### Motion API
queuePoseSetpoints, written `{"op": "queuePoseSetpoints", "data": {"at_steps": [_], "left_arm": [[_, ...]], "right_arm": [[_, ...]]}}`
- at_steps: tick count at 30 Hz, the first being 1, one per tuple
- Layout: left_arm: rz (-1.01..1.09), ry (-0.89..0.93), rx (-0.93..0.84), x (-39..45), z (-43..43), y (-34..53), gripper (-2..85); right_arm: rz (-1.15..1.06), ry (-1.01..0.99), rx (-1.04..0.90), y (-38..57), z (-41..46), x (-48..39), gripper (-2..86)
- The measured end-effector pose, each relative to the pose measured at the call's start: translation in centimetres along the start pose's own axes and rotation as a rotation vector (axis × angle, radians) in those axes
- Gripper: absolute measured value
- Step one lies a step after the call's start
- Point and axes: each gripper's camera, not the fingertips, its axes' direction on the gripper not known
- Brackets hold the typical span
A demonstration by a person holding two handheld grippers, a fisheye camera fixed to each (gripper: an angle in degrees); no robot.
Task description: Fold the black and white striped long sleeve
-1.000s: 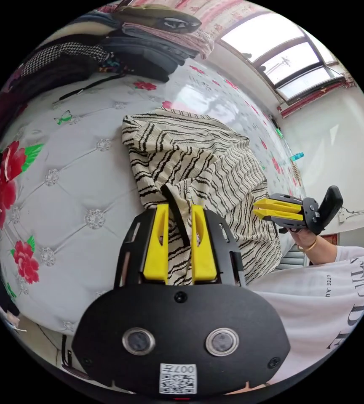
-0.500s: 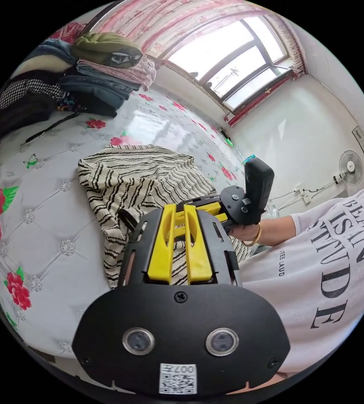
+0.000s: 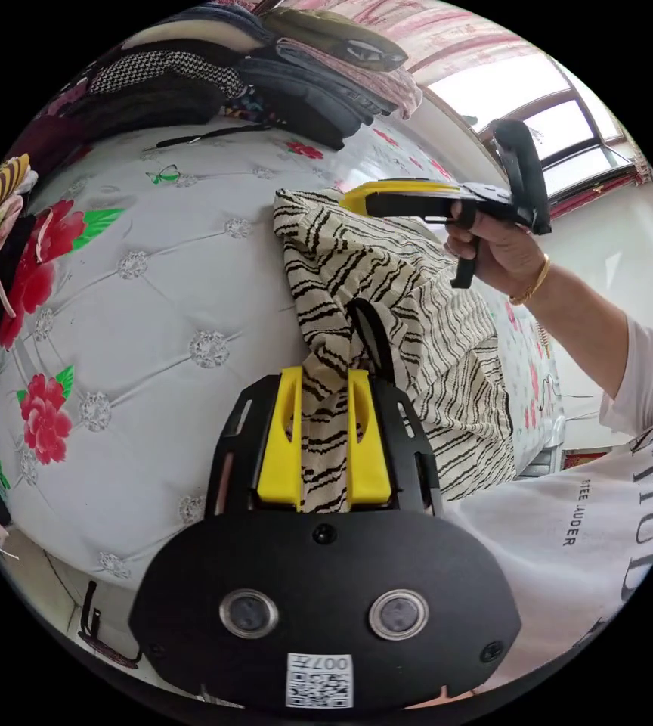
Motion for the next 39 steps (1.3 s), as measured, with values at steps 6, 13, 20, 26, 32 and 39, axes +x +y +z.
{"op": "queuePoseSetpoints", "data": {"at_steps": [6, 13, 20, 26, 32, 39], "left_arm": [[-0.037, 0.011, 0.047, -2.9, -1.2, 0.8, -0.7], [-0.263, 0.104, 0.149, -9.0, -1.1, 1.9, 0.1], [-0.225, 0.092, 0.187, -8.4, -4.6, 4.1, 4.8], [-0.122, 0.11, 0.184, -4.2, -6.2, 4.5, 5.9], [0.106, 0.085, 0.145, 2.8, -4.3, 0.6, 9.6], [0.448, 0.04, -0.029, 7.4, 1.6, -5.2, 8.3]], "right_arm": [[-0.056, -0.001, -0.086, -3.6, 5.9, 2.4, 0.8], [-0.01, -0.073, -0.1, -7.8, 9.0, 5.5, 1.7], [0.045, -0.073, 0.158, -4.5, -0.9, 3.6, 6.0], [-0.06, -0.099, 0.148, 7.0, -6.1, -8.0, 6.8], [-0.113, -0.017, -0.042, 16.0, -2.4, -19.1, 6.3], [-0.065, 0.028, -0.088, 17.8, -4.6, -18.6, 6.0]]}}
